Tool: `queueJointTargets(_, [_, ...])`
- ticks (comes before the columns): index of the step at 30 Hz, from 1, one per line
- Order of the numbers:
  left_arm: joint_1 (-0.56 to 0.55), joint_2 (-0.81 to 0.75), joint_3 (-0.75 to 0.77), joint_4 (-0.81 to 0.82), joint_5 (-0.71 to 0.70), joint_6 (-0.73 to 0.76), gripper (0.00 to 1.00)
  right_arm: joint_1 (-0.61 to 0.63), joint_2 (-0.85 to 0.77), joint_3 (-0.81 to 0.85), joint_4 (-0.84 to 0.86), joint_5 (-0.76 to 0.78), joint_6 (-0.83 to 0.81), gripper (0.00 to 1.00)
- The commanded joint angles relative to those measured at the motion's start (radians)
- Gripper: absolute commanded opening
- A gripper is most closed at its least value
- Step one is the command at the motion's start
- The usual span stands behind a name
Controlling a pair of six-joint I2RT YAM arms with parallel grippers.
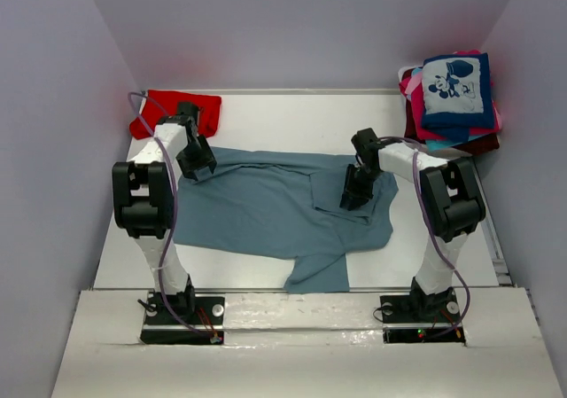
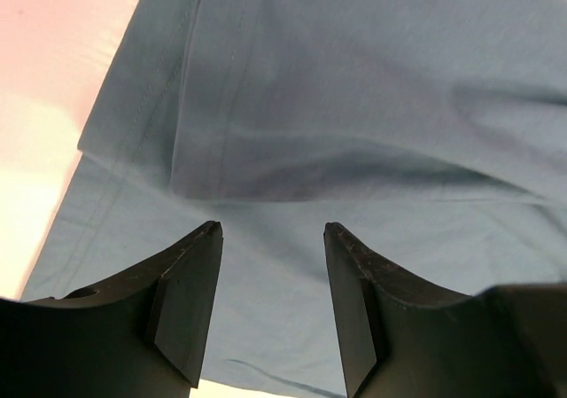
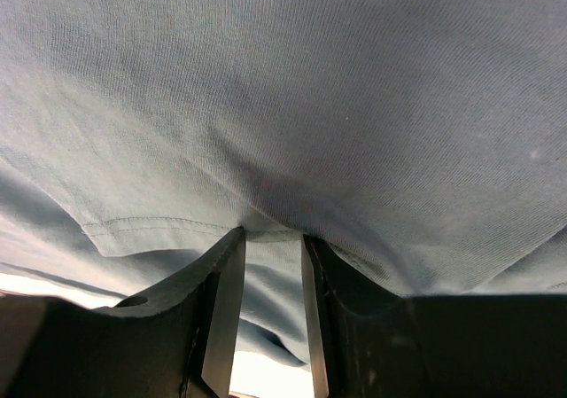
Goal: Fold and stack the t-shirts
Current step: Fold the flattened tshirt in 1/3 of the way
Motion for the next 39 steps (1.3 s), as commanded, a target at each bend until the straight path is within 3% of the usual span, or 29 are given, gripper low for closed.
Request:
queueJointTargets(1, [0.022, 0.031, 0.059, -0.002, 0.003, 0.01, 0.61, 0.008, 0.043, -0.031, 0.056, 0.004, -0.015, 0.37])
queueJointTargets(20, [0.098, 0.022, 0.038, -0.001, 0.003, 0.029, 0.61, -0.001, 0.051, -0.093, 0.074, 0.028, -0.022, 0.37])
queueJointTargets(39, [0.108, 0.057, -0.016, 0.033, 0.075, 0.023, 0.61, -0.02, 0.011, -0.109, 0.062, 0.042, -0.029, 0.37])
